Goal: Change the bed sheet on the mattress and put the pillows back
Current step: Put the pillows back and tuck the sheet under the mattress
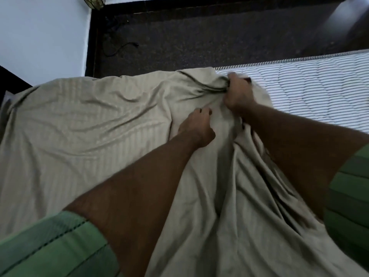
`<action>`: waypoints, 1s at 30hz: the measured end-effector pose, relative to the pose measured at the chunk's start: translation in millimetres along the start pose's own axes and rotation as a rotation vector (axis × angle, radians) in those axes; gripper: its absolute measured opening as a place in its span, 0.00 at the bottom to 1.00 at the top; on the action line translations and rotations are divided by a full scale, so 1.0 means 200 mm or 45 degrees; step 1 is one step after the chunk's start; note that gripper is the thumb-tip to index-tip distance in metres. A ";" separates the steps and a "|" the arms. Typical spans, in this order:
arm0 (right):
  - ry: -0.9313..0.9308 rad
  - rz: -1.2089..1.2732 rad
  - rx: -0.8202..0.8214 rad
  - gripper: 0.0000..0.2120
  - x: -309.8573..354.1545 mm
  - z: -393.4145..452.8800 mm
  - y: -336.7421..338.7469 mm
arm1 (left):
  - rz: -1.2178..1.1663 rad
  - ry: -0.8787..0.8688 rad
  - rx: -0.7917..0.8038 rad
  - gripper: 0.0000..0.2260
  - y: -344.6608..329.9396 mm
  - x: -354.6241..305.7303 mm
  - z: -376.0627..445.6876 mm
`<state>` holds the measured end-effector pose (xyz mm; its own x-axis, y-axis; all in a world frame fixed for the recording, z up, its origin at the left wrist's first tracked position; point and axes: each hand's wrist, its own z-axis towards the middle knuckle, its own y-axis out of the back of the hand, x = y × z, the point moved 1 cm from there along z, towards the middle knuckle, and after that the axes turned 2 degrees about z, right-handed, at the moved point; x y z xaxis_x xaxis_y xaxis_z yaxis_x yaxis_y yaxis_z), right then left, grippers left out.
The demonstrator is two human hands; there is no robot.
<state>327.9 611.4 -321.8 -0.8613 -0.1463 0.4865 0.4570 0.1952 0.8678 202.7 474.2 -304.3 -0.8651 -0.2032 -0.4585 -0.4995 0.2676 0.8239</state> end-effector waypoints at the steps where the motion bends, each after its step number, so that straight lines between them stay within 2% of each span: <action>1: 0.066 0.076 0.045 0.40 0.02 0.03 0.04 | 0.006 0.005 0.001 0.27 -0.01 -0.01 0.00; 3: 0.123 0.137 0.160 0.51 0.01 0.05 0.09 | 0.021 0.003 0.009 0.26 -0.02 -0.02 -0.01; 5: 0.103 0.083 0.197 0.50 -0.03 0.02 0.09 | 0.038 0.000 0.010 0.26 -0.03 -0.02 -0.03; 7: 0.070 -0.054 0.176 0.41 -0.09 -0.06 0.07 | 0.055 0.004 0.016 0.25 -0.03 -0.03 -0.04; 10: 0.053 -0.143 0.134 0.18 -0.15 -0.23 0.00 | 0.106 -0.002 0.066 0.23 -0.04 -0.04 -0.08; 12: 0.026 -0.215 0.198 0.08 -0.16 -0.32 -0.05 | 0.138 -0.001 0.109 0.22 -0.05 -0.04 -0.10; 13: 0.038 -0.284 0.255 0.11 -0.17 -0.34 -0.08 | 0.140 0.005 0.124 0.21 -0.06 -0.04 -0.11; 15: 0.047 -0.466 0.336 0.33 -0.20 -0.41 -0.13 | 0.124 0.029 0.146 0.21 -0.08 -0.04 -0.15; 16: 0.035 -0.492 0.310 0.44 -0.21 -0.45 -0.14 | 0.120 0.035 0.154 0.21 -0.09 -0.05 -0.18; 17: 0.050 -0.495 0.241 0.49 -0.22 -0.52 -0.15 | 0.118 0.038 0.161 0.20 -0.11 -0.05 -0.21; 18: 0.088 -0.511 0.177 0.48 -0.22 -0.59 -0.16 | 0.112 0.046 0.168 0.20 -0.13 -0.05 -0.25; 19: 0.138 -0.519 0.140 0.43 -0.23 -0.70 -0.17 | 0.098 0.062 0.177 0.19 -0.16 -0.05 -0.30; 22: 0.258 -0.280 0.090 0.30 -0.26 -1.13 -0.28 | 0.073 0.131 0.255 0.19 -0.26 -0.05 -0.47; 25: 0.249 -0.090 0.174 0.30 -0.30 -1.61 -0.37 | 0.086 0.151 0.323 0.24 -0.39 -0.06 -0.70; 27: 0.147 0.039 0.165 0.30 -0.31 -1.85 -0.39 | 0.081 0.140 0.268 0.28 -0.49 -0.06 -0.87; 30: -0.062 0.181 0.063 0.26 -0.31 -2.14 -0.35 | 0.089 0.118 -0.007 0.21 -0.64 -0.09 -1.21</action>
<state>443.5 190.9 -369.7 -0.7993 -0.0665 0.5972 0.5644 0.2584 0.7841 292.0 216.1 -320.8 -0.8901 -0.2702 -0.3671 -0.4373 0.2792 0.8549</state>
